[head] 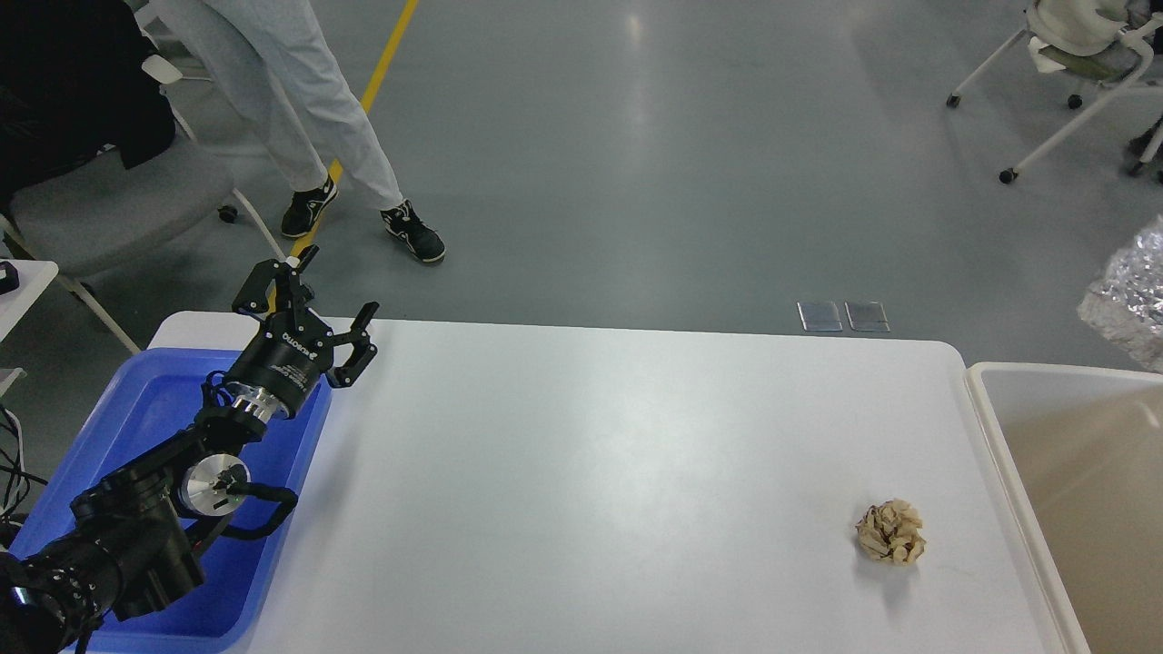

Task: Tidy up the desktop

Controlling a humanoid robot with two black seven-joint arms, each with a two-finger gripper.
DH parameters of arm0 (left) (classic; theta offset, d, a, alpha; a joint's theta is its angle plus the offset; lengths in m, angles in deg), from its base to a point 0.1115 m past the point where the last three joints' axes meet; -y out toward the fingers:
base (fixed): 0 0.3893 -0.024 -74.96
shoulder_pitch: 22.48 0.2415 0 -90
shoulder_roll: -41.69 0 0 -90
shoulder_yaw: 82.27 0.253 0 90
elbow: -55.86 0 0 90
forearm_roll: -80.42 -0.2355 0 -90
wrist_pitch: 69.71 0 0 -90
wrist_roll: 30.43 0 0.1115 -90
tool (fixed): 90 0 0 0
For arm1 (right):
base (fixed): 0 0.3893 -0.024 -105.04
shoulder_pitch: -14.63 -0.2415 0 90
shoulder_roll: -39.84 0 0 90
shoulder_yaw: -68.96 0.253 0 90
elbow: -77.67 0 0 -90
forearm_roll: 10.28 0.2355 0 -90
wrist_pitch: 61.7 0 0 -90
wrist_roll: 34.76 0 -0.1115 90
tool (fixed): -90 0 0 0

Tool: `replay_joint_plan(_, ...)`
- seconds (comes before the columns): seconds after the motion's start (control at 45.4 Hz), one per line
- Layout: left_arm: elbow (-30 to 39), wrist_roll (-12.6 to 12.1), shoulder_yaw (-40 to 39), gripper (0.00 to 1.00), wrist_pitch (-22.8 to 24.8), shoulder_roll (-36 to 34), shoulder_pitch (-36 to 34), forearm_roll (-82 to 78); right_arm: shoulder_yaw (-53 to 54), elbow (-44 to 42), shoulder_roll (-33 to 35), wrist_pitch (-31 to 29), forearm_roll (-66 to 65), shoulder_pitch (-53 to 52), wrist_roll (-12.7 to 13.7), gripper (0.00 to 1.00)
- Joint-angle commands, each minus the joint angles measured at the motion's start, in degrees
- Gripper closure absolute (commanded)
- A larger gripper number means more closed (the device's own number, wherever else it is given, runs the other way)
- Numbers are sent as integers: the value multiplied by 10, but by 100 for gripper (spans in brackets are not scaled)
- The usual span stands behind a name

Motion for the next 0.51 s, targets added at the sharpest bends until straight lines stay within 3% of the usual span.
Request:
replay_joint_plan(0.0, 0, 0, 0, 0, 0, 0, 0, 0, 1, -160, -76, 7, 17, 132, -56, 100)
replay_joint_plan(0.265, 0, 0, 0, 0, 0, 0, 0, 0, -24, -168, -142, 106, 19, 239, -80, 100)
replay_joint_plan(0.485, 0, 0, 0, 0, 0, 0, 0, 0, -129, -168, -181, 206, 18, 279, -94, 100)
